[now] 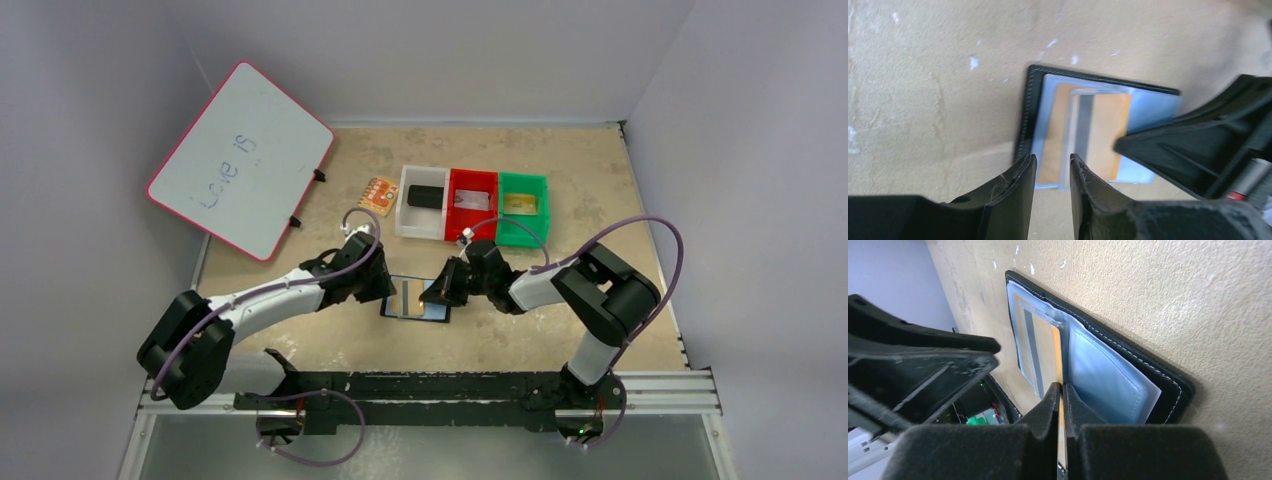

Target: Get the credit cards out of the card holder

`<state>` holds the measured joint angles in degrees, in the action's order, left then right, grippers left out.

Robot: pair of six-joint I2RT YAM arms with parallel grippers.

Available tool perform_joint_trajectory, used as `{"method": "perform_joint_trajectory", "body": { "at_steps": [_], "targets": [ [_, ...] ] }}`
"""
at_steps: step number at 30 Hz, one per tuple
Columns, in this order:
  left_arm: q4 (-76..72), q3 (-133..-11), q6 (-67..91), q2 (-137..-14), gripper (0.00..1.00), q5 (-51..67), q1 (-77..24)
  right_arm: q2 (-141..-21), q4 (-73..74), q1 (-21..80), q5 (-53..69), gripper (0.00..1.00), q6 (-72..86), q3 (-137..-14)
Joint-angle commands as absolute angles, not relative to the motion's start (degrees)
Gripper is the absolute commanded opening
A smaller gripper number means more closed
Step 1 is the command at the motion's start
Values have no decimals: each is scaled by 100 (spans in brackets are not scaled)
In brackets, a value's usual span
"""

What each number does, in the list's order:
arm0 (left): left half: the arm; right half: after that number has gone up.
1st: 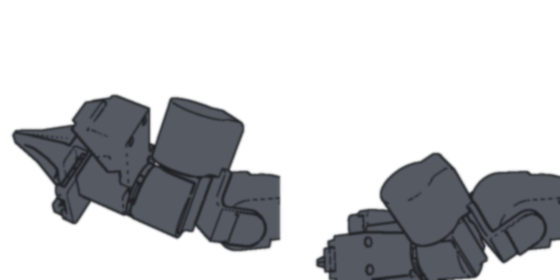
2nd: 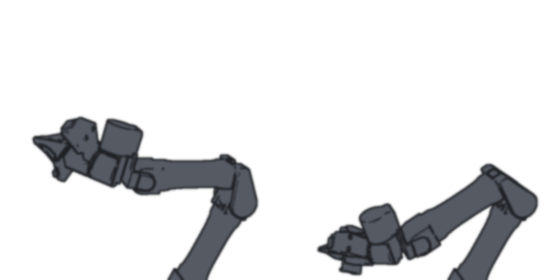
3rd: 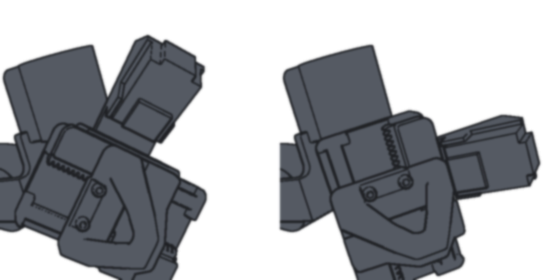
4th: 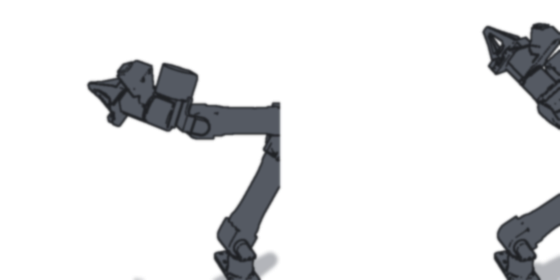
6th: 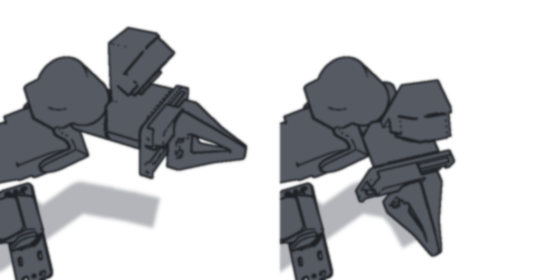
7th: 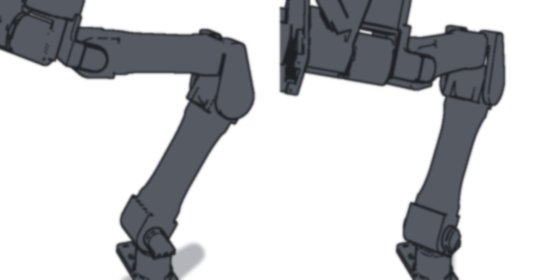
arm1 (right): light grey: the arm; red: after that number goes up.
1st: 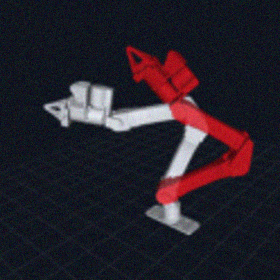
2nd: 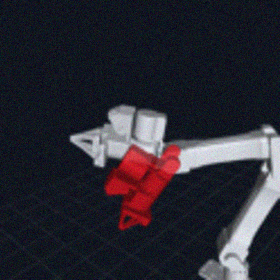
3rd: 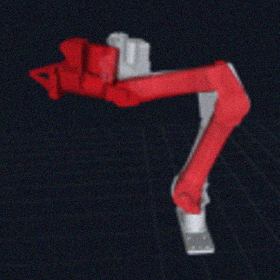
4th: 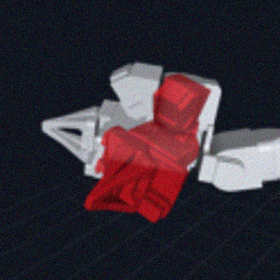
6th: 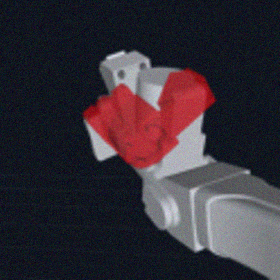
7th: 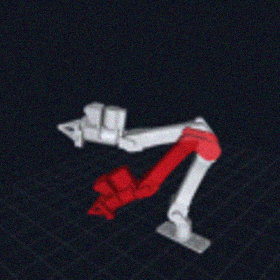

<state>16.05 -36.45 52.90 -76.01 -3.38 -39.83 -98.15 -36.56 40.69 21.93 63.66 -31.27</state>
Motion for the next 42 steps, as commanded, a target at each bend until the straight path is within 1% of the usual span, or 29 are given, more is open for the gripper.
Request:
{"method": "perform_joint_trajectory", "body": {
  "at_steps": [1,6,10,19,27,29,42],
  "targets": [
    [1395,-4110,5255,-7257,33,-192,-4001,-9810,-3520,4034,1999,3,6379,-3214],
    [1004,-4097,5314,-7687,33,325,-4019,-9722,-3442,4034,1908,4,6409,-3148],
    [939,-4077,5310,-8128,32,482,-4119,-9770,-3466,4034,1932,4,6407,-3152],
    [1296,-3994,5250,-8376,27,62,-4204,-9783,-3455,4034,1925,4,6455,-3120],
    [1648,-3967,5099,-8497,23,-323,-4253,-9719,-3420,4034,1913,6,6477,-3109],
    [1690,-3950,5091,-8513,23,-390,-4258,-9692,-3421,4034,1900,4,6486,-3091],
    [1732,-3960,5069,-8620,20,-594,-4308,-9482,-3217,4035,1644,4,6583,-2929]
  ]
}}
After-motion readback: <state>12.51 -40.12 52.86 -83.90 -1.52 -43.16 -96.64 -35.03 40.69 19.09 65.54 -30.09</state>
